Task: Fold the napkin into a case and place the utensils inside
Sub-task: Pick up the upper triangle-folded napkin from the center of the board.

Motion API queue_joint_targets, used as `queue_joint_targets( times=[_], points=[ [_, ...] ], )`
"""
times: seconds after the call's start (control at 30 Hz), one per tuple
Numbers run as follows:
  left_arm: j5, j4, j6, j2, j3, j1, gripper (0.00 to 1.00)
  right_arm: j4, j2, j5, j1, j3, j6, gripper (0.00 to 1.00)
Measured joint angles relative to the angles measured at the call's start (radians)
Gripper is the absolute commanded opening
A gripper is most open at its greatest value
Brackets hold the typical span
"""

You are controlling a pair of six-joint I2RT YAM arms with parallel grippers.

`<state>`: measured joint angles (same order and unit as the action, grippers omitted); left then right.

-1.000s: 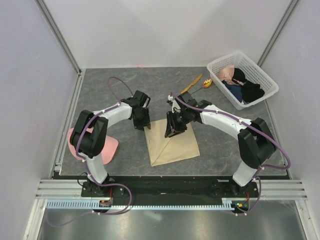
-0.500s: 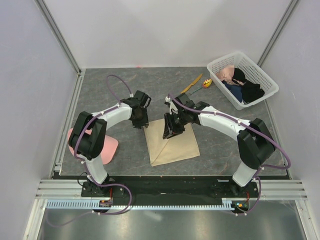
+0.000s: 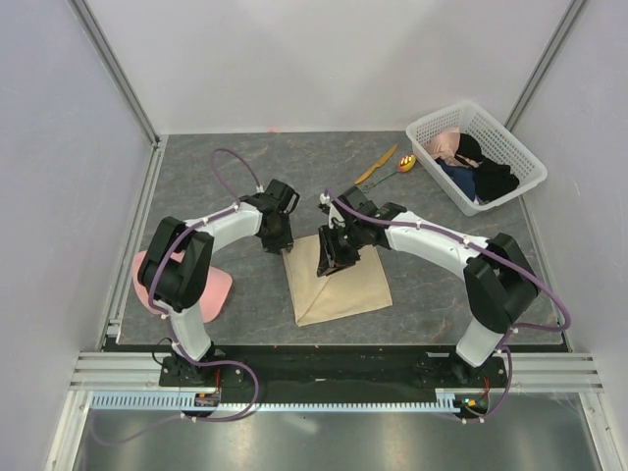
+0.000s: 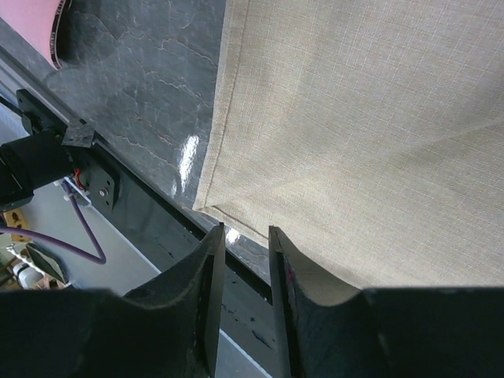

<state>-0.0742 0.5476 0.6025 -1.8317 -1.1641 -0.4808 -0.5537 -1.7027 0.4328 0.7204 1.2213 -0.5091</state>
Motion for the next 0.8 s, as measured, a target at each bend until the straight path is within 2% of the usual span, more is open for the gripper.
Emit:
queue_joint_targets(
  times=[0.03, 0.27, 0.43, 0.47, 0.8],
  points=[
    [-0.005, -0.001, 0.003, -0.001, 0.0, -0.004, 0.39, 0.0, -0.001, -0.009, 0.01, 0.0, -0.003, 0.37],
    [-0.02, -0.03, 0.047, 0.001, 0.016, -0.018, 0.13, -0.002, -0.023, -0.169, 0.115, 0.001, -0.043, 0.46],
    [0.003, -0.083, 0.087, 0.023, 0.056, -0.017, 0.08, 0.037, -0.024, -0.326, 0.242, 0.0, -0.076, 0.5],
    [0.01, -0.092, 0.092, 0.024, 0.06, -0.017, 0.02, 0.048, -0.024, -0.349, 0.264, 0.0, -0.082, 0.5],
    [0.061, -0.138, 0.15, 0.05, 0.104, -0.018, 0.02, 0.105, -0.08, -0.496, 0.418, 0.0, -0.116, 0.46]
  ],
)
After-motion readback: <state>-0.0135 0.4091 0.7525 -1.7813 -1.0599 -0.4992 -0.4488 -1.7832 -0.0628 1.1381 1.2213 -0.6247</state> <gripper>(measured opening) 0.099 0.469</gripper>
